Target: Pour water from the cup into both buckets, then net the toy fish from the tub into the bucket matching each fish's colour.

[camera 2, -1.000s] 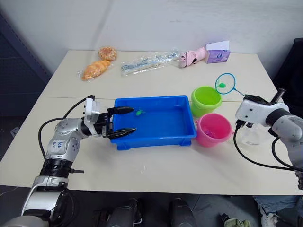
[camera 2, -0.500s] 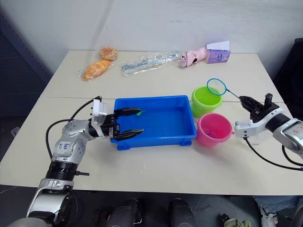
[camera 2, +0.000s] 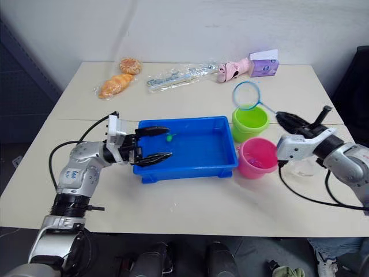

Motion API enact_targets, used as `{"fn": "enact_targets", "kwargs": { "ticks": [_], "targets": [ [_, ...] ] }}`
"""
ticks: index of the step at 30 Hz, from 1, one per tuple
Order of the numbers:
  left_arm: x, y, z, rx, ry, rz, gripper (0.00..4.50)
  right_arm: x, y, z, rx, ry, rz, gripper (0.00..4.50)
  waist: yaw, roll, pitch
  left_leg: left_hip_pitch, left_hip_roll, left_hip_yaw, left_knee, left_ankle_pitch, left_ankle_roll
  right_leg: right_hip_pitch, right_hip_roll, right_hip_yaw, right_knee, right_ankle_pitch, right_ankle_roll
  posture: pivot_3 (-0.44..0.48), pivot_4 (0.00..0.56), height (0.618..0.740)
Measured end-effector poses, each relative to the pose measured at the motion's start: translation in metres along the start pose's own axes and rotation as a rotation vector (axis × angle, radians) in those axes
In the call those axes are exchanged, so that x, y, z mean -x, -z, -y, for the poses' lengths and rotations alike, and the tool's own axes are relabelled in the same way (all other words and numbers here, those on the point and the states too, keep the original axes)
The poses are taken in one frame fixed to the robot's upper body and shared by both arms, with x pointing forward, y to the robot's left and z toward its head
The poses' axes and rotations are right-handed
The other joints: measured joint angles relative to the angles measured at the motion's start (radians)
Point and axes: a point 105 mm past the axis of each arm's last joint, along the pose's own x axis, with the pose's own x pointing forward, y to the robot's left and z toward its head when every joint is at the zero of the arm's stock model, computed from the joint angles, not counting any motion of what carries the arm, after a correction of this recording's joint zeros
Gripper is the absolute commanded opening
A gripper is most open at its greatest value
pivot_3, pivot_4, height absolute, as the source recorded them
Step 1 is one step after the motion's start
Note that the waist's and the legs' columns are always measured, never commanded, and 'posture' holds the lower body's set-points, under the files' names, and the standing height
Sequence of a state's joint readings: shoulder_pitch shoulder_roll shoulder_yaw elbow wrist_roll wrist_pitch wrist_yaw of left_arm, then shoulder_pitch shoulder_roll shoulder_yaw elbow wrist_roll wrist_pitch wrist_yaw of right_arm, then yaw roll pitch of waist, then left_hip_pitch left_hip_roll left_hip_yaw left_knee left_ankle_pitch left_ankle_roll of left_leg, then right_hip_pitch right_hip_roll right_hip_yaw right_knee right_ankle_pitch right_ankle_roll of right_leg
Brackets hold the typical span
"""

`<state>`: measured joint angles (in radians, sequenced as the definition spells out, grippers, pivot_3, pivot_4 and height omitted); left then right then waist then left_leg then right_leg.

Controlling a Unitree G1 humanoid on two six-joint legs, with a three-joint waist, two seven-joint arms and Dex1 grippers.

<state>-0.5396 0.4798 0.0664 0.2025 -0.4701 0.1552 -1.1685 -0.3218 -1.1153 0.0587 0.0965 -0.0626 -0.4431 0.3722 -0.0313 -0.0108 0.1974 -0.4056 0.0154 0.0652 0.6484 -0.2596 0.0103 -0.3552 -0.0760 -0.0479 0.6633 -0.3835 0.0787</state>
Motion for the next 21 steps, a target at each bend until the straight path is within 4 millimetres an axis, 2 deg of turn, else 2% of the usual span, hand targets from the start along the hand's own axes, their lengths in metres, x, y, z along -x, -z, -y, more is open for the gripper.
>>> {"fn": "enact_targets", "kwargs": {
  "ticks": [2,6,10,13,16,21],
  "targets": [
    [0.019,0.005,-0.002,0.009,-0.045,-0.040,4.43,-0.009,-0.018,-0.008,-0.203,-0.113,0.029,0.00,0.000,0.000,0.000,0.000,0.000,-0.001,0.000,0.000,0.000,0.000,0.000,0.000,0.000,0.000,0.000,0.000,0.150,0.740],
    [0.044,0.010,-0.005,0.019,-0.120,-0.072,4.43,-0.025,-0.041,-0.023,-0.331,-0.282,0.018,0.00,0.005,0.000,0.000,0.000,0.000,-0.003,0.001,-0.001,0.002,0.001,-0.002,-0.001,-0.001,0.000,0.000,0.000,0.150,0.740],
    [0.062,0.012,-0.008,0.023,-0.195,-0.090,4.43,-0.041,-0.038,-0.051,-0.398,-0.395,-0.104,0.00,0.010,0.000,0.000,-0.001,-0.001,-0.004,0.001,-0.002,0.003,0.001,-0.004,-0.002,-0.002,0.000,0.000,0.000,0.150,0.740],
    [0.067,0.015,-0.006,0.029,-0.214,-0.100,4.43,-0.046,-0.036,-0.072,-0.397,-0.472,-0.171,0.00,0.009,0.000,0.000,-0.001,-0.002,-0.003,0.000,-0.002,0.003,0.000,-0.004,-0.002,-0.002,0.000,0.000,0.000,0.150,0.740],
    [0.074,0.016,-0.002,0.034,-0.234,-0.109,4.43,-0.055,-0.039,-0.083,-0.398,-0.518,-0.194,0.00,0.003,0.000,0.000,-0.001,-0.002,-0.003,0.000,-0.002,0.003,0.000,-0.004,-0.002,-0.001,0.000,0.000,0.000,0.150,0.740],
    [0.079,0.013,-0.003,0.022,-0.251,-0.126,4.43,-0.083,-0.052,-0.096,-0.462,-0.541,-0.171,0.00,-0.003,0.000,0.000,-0.001,-0.001,-0.003,0.000,-0.001,0.001,-0.002,-0.003,-0.001,0.000,0.000,0.000,0.000,0.150,0.740]
  ]
}}
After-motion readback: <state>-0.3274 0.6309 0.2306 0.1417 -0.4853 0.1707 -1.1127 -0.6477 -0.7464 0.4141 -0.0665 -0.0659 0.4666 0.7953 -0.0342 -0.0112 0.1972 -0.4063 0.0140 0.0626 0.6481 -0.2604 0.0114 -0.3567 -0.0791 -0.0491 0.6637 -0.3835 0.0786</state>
